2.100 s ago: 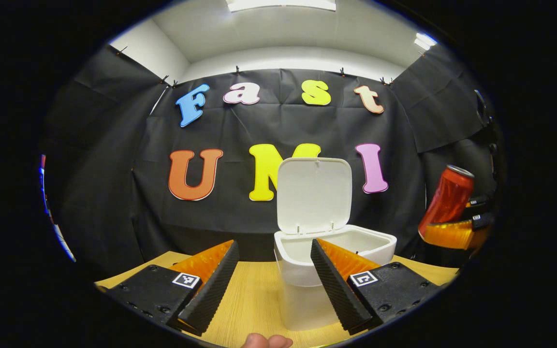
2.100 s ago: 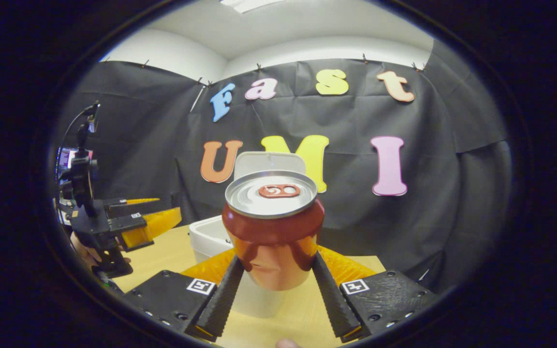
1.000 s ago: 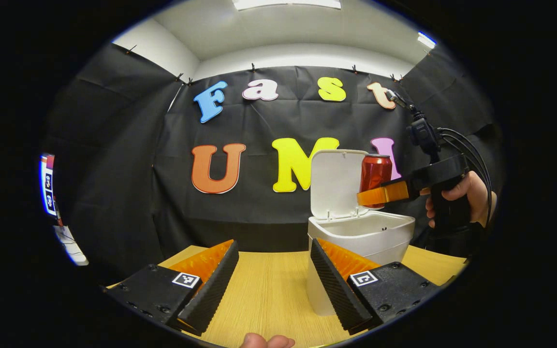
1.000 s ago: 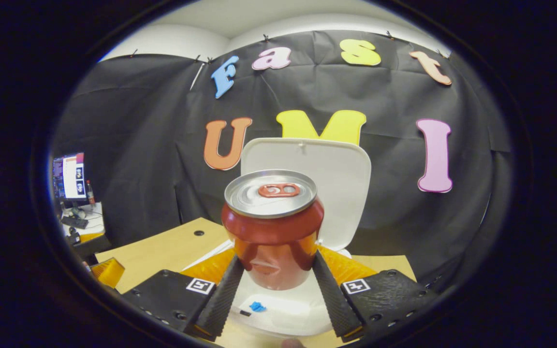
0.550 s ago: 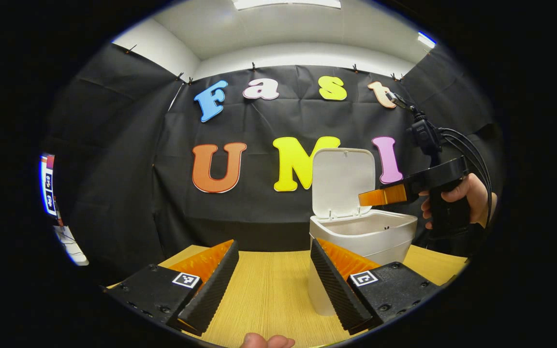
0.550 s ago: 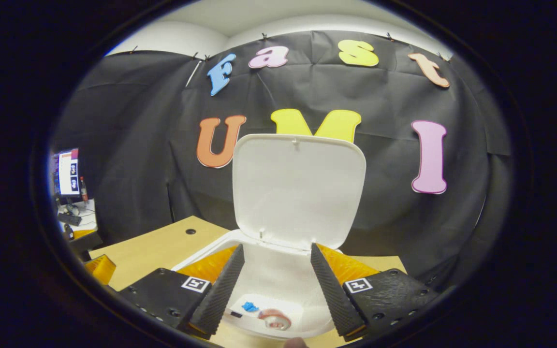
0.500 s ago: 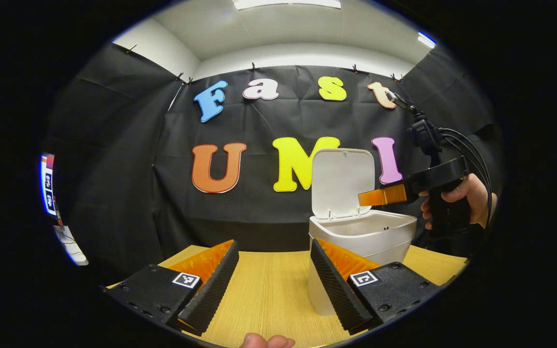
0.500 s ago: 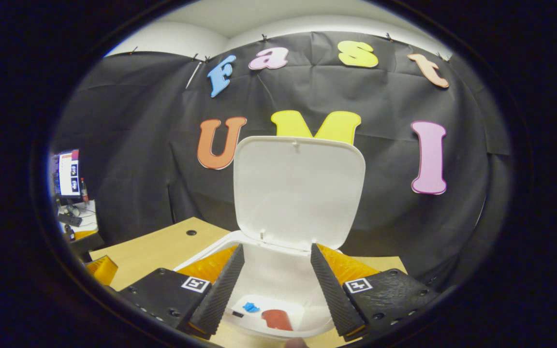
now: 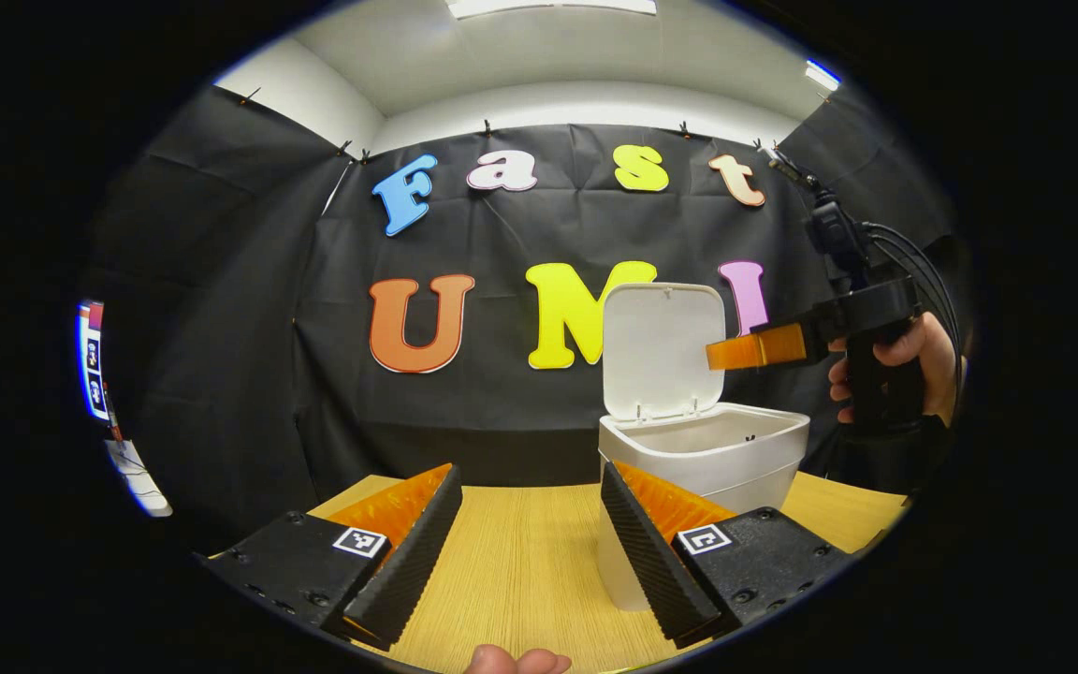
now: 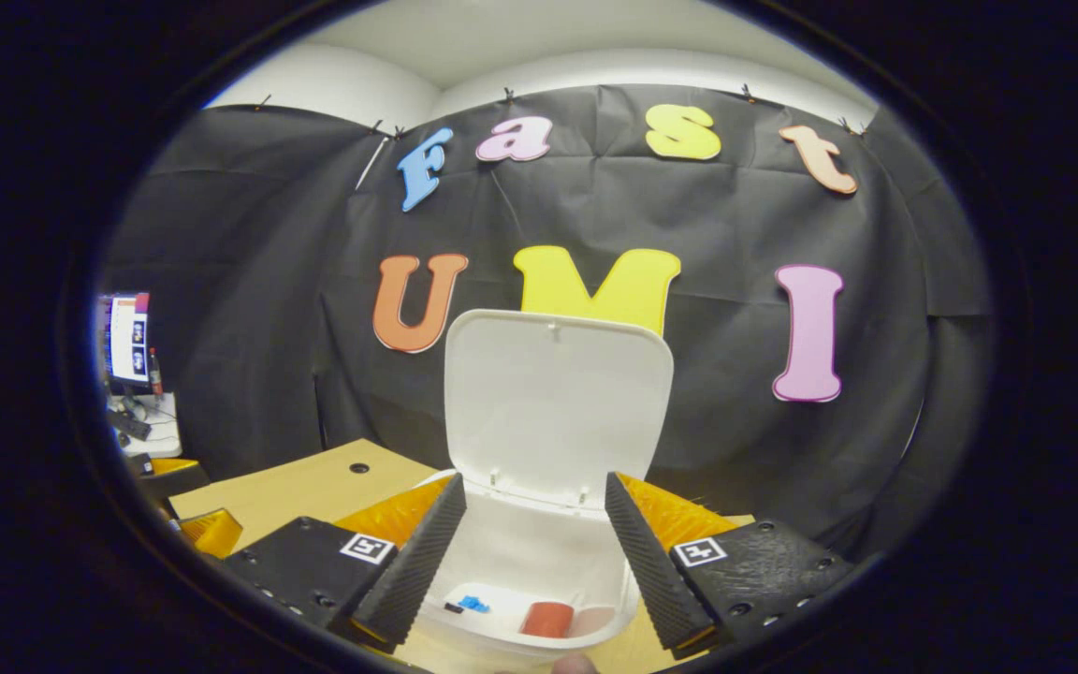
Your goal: Press the lid of the desktop garbage bin to open it, pick up the crumpled paper on the desktop and throw it into the bin, then pick up the pop can on the desktop and drop it into the bin, and finally close the garbage bin lid.
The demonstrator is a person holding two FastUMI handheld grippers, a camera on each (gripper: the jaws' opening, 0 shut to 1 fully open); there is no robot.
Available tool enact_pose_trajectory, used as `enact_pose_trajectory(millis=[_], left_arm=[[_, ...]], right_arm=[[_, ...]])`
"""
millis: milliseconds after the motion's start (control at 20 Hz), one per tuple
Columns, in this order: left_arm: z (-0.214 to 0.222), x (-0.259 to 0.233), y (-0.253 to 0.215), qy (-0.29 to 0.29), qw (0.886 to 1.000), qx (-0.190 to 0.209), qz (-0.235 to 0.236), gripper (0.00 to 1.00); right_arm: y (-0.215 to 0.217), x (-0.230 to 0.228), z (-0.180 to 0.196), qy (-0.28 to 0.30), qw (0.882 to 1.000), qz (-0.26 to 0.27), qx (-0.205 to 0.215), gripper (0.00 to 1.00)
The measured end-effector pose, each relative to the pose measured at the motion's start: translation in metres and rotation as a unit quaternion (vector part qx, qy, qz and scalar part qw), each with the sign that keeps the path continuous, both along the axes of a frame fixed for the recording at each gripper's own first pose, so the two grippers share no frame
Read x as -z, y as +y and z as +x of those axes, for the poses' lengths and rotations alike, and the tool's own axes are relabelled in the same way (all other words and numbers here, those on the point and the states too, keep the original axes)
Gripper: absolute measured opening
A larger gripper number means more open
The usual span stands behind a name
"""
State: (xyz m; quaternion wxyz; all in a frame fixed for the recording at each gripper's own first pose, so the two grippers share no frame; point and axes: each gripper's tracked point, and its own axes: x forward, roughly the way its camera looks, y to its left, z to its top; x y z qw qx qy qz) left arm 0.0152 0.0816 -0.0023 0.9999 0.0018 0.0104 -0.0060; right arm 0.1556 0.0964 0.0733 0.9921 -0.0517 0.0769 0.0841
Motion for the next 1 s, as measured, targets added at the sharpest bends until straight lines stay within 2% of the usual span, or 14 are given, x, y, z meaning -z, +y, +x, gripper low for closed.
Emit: enact_pose_trajectory(millis=[50,100,150,350,450,500,600,700,750,800,850,1000], left_arm=[[-0.001,-0.001,0.001,-0.003,1.0,0.0,0.002,0.97],[-0.001,-0.002,0.0,-0.005,1.0,0.002,0.002,0.97],[-0.001,-0.002,-0.001,-0.006,1.0,0.003,0.002,0.97],[-0.003,-0.006,-0.003,-0.01,1.0,0.009,-0.008,0.96],[-0.004,-0.007,-0.002,-0.011,1.0,0.009,-0.011,0.97],[-0.004,-0.008,-0.002,-0.011,1.0,0.009,-0.013,0.97],[-0.005,-0.01,0.001,-0.01,1.0,0.005,-0.017,0.97],[-0.007,-0.016,0.003,-0.01,1.0,0.004,-0.024,0.97],[-0.01,-0.018,0.005,-0.012,1.0,0.003,-0.027,0.97],[-0.011,-0.023,0.007,-0.016,0.999,0.002,-0.03,0.97],[-0.013,-0.023,0.008,-0.02,0.999,0.001,-0.034,0.97],[-0.015,-0.028,0.018,-0.027,0.999,-0.011,-0.035,0.97]], right_arm=[[0.0,-0.01,-0.001,-0.006,1.0,0.008,-0.001,0.93],[0.0,-0.021,0.0,-0.009,1.0,0.016,-0.002,0.97],[-0.001,-0.031,0.001,-0.012,1.0,0.025,-0.002,0.92],[-0.01,-0.081,0.013,-0.056,0.998,0.022,0.021,0.92],[-0.002,-0.096,0.018,-0.068,0.997,0.028,0.02,0.92],[0.004,-0.105,0.023,-0.073,0.997,0.034,0.019,0.87],[0.009,-0.12,0.037,-0.081,0.996,0.034,0.025,0.92],[0.012,-0.13,0.059,-0.083,0.995,0.028,0.039,0.92],[0.008,-0.135,0.072,-0.088,0.994,0.021,0.056,0.96],[0.003,-0.137,0.084,-0.093,0.993,0.016,0.073,0.92],[0.002,-0.137,0.094,-0.096,0.992,0.012,0.085,0.92],[0.005,-0.12,0.116,-0.076,0.993,0.024,0.082,0.92]])
